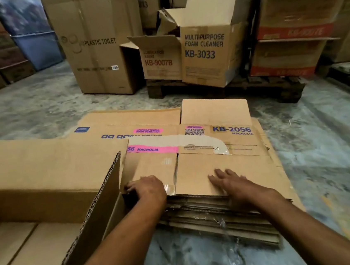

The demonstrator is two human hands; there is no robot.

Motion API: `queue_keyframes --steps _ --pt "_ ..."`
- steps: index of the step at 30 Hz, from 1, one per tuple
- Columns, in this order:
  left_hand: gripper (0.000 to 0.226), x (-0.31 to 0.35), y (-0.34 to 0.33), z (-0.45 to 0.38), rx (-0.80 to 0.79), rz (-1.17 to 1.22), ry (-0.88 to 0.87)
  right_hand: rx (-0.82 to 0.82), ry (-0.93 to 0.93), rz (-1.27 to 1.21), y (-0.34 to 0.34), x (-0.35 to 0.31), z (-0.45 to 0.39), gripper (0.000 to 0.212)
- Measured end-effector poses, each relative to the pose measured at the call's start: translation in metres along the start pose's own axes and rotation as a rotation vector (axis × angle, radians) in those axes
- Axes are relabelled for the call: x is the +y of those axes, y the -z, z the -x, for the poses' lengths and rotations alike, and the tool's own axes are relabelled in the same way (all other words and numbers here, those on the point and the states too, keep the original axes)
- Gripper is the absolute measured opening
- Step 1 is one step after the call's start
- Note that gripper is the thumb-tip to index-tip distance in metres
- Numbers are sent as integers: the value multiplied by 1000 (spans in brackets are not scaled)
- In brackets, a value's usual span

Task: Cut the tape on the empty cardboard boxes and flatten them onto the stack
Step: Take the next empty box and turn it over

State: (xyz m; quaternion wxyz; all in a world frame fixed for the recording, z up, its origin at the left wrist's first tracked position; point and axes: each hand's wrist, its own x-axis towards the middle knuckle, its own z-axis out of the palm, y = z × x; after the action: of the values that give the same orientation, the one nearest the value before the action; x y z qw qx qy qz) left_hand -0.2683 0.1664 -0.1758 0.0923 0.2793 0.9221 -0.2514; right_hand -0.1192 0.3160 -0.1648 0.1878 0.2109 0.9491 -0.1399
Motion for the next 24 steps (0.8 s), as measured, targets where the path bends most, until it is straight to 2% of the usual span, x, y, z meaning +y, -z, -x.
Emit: queue_keyframes --steps 3,6,7,9,11,13,15,18,21,24 --pt "36 -10 25 28 22 214 -127 102 32 -123 6 -14 18 55" --pt "36 -29 72 69 153 407 -150 169 87 -586 1 -54 47 26" --pt "36 -38 87 83 241 411 -144 166 96 -756 -2 -73 57 32" --pt "34 -63 101 105 413 341 -101 50 80 -1019 -9 -118 78 45" --pt "36 -97 92 126 466 261 15 -62 116 -1113 -13 -164 98 45" --pt "40 -128 73 144 426 253 143 -87 187 -1139 -13 -203 114 43" --pt "37 -153 54 164 346 426 221 -108 230 -1151 -14 -232 129 48" --pt "26 -175 31 194 212 712 224 -114 222 -1108 -19 -260 143 56" --pt "37 -181 8 234 34 940 229 34 170 -1087 -11 -268 151 47" --pt "52 -177 -10 272 -206 1163 218 129 118 -938 -2 -245 163 32"
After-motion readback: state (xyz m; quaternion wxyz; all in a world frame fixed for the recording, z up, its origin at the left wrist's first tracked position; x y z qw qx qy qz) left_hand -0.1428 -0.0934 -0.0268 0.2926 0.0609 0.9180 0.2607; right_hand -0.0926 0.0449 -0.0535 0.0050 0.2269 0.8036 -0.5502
